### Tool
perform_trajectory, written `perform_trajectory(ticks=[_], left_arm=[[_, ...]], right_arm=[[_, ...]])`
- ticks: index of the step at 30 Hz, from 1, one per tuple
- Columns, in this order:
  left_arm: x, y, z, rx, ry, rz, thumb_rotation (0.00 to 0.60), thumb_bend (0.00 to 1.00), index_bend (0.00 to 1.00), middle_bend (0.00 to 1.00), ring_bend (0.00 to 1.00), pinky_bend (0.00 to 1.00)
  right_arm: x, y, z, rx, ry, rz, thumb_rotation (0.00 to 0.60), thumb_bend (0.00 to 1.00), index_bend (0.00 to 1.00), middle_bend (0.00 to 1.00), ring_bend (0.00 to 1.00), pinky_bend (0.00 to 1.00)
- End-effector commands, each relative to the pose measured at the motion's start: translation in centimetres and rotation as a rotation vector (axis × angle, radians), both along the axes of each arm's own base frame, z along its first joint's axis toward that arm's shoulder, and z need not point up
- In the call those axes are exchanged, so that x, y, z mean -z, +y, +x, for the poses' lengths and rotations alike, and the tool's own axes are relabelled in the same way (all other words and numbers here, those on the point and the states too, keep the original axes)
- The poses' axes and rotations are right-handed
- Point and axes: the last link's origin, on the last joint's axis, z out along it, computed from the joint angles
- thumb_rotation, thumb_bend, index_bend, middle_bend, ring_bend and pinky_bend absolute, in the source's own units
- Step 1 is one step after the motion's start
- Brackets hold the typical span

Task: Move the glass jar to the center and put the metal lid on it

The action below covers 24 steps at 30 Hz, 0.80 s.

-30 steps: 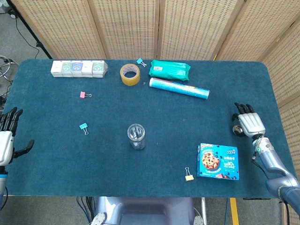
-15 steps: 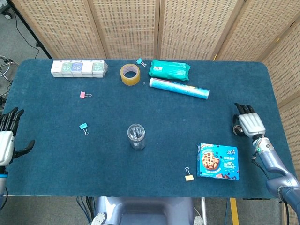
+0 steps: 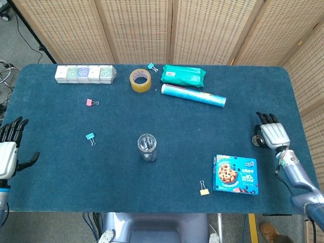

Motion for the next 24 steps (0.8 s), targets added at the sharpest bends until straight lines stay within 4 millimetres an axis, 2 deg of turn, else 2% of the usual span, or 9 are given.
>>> perform_trajectory(ticks=[1,24], left_arm=[[0.0,0.0,0.0,0.0,0.001,-0.001,0.6,0.28,0.0,0.0,0.0,0.0],[0.2,0.1,0.1,0.002,-0.002,-0.008,0.6,0.28,0.0,0.0,0.0,0.0]], right_arm=[[0.0,0.2,-0.1,0.003,0.008,0.007,0.6,0.42,0.48,0.0,0.0,0.0],[0.6,0.3,-1.4,0.046,0.025,0.019,0.6,0.45,0.48,0.0,0.0,0.0]])
